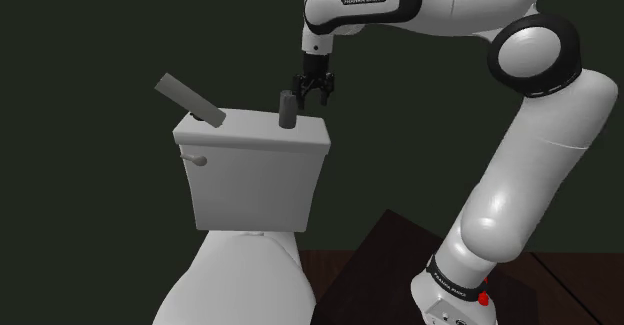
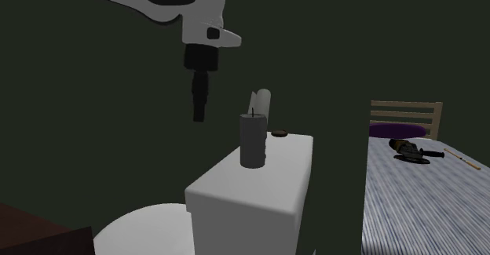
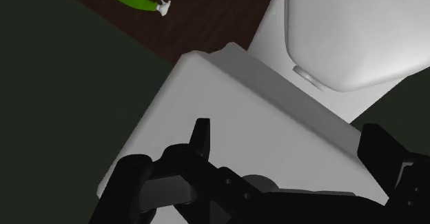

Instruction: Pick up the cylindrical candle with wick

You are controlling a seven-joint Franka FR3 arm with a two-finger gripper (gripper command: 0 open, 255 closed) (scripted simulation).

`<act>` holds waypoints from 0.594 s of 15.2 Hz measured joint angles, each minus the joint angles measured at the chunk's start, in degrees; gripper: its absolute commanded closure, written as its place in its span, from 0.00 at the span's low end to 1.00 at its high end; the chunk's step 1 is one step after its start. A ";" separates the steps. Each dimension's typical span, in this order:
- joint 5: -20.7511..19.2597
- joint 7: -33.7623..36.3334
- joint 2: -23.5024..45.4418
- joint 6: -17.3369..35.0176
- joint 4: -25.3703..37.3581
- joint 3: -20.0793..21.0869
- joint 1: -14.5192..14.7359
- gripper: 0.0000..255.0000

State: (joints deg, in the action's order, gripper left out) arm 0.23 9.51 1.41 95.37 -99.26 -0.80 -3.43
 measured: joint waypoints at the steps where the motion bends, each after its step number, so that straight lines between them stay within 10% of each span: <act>1: 0.36 0.15 2.14 -0.61 3.01 -0.18 -0.19 0.00; 9: 3.23 1.33 19.98 -6.13 28.14 -1.19 -2.00 0.00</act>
State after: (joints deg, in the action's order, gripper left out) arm 3.46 10.84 21.39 89.25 -71.12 -1.99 -5.42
